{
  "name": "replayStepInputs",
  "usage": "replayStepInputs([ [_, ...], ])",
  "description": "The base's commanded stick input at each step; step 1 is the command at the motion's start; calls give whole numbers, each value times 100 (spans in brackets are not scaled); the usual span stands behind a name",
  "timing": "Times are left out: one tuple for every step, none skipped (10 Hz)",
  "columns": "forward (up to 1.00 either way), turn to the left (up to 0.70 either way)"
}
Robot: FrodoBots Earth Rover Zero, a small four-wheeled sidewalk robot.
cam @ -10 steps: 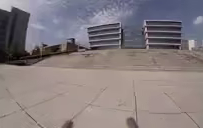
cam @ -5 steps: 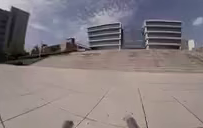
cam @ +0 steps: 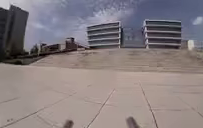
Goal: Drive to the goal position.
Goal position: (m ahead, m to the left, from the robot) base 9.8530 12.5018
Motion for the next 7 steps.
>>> replayStepInputs([
  [70, 0],
  [70, 0],
  [70, 0],
  [70, 0],
  [70, 0],
  [70, 0],
  [70, 0],
])
